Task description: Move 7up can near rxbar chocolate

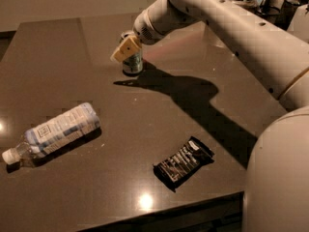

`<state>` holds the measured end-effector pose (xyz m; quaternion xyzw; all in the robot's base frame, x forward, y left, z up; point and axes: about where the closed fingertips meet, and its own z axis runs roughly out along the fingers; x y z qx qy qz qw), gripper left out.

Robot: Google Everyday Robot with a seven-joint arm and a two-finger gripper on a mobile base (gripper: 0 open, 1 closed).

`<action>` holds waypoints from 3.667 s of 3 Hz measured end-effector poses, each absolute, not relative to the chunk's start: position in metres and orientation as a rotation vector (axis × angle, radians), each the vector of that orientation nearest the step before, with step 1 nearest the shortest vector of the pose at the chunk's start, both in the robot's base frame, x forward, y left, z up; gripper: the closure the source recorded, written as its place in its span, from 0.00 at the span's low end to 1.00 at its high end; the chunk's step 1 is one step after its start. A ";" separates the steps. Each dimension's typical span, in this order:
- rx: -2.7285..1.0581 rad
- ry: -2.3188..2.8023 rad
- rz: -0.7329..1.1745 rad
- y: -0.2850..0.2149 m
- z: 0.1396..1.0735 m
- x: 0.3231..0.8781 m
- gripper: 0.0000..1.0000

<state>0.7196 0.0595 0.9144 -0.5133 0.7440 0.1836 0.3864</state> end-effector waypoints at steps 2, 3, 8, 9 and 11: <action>-1.333 1.886 0.533 0.053 0.916 0.703 0.64; -1.354 1.858 0.581 0.039 0.926 0.671 0.87; -1.332 1.800 0.618 -0.084 0.934 0.503 1.00; -1.313 1.791 0.656 -0.086 0.925 0.498 1.00; -1.322 1.798 0.674 -0.094 0.915 0.486 0.60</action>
Offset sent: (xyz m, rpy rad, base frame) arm -0.0381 -0.0211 0.0077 0.0473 0.0539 0.0728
